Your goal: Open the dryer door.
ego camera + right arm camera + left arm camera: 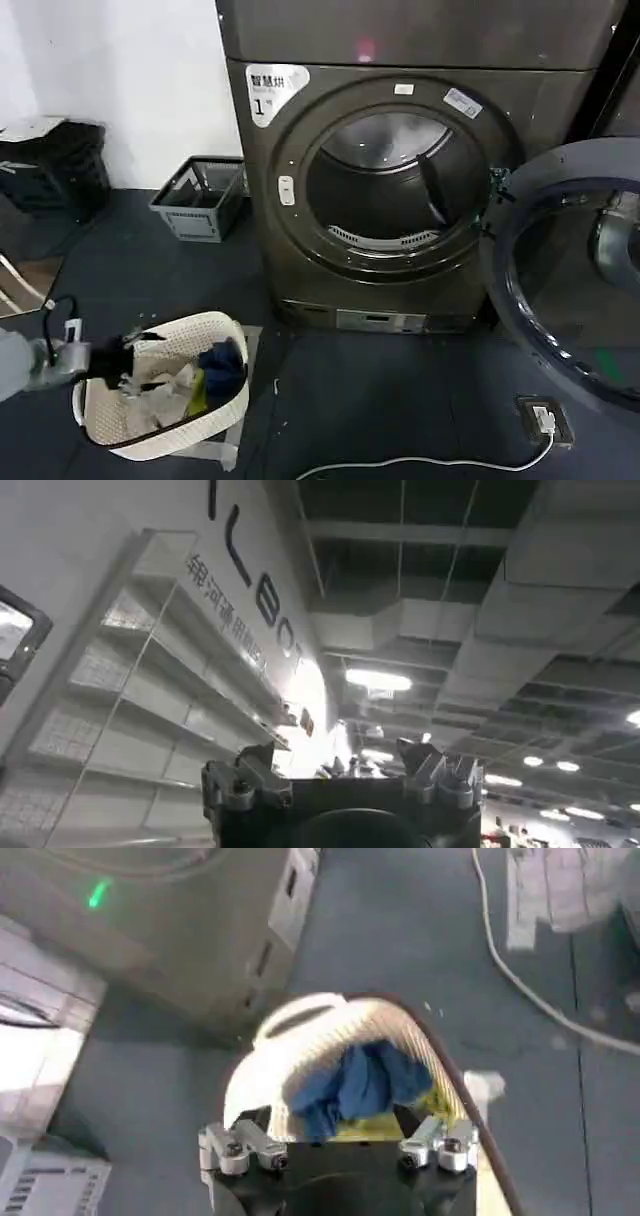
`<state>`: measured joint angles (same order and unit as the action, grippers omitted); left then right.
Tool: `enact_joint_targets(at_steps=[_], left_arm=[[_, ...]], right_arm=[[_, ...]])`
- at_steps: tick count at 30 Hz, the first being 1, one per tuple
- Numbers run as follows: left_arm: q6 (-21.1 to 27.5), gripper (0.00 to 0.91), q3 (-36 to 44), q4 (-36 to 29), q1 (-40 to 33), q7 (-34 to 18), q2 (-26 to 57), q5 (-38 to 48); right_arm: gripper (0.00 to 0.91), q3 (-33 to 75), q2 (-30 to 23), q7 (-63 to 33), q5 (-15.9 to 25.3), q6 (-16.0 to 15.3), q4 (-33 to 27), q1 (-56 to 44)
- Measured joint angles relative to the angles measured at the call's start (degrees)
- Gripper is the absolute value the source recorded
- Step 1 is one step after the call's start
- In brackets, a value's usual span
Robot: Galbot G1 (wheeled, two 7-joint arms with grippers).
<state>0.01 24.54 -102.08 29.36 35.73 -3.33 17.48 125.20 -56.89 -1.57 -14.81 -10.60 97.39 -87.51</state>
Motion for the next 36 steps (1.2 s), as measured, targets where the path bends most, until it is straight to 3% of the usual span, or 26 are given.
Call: enact_joint_targets(at_steps=[11,36], left_arm=[[-3.57,0.907,0.23,3.36,0.16,2.63,0.06,-7.74],[-4.78,0.907,0.27,3.42,0.46,4.24,0.86,-13.95]], right_arm=[[0.907,0.14,-0.46,0.03,0.06,-0.05,0.36,-0.35],[0.907,0.37,-0.89,0.16,0.32,-0.19,0.53,-0.8]])
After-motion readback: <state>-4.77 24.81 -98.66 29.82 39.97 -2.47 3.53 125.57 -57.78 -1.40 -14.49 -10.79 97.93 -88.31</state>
